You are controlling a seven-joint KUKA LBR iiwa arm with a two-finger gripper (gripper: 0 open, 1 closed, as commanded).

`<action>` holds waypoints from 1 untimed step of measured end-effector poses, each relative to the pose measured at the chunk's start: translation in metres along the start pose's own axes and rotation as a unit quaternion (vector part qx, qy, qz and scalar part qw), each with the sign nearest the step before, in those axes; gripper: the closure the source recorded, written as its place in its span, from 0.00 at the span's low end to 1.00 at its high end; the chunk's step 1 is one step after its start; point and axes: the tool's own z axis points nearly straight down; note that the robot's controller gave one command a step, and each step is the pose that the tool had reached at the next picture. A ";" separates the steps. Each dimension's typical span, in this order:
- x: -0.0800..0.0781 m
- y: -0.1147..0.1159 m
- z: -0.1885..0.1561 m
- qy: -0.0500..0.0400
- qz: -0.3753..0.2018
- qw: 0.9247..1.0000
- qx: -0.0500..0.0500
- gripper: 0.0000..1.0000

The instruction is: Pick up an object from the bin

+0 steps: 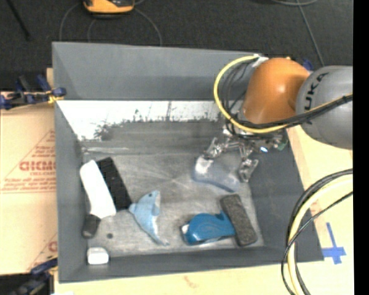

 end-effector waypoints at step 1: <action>-0.003 0.005 0.000 -0.002 -0.160 0.987 -0.001 0.00</action>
Offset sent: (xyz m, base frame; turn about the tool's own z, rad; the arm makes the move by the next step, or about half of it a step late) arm -0.0178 0.0410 -0.0083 -0.5383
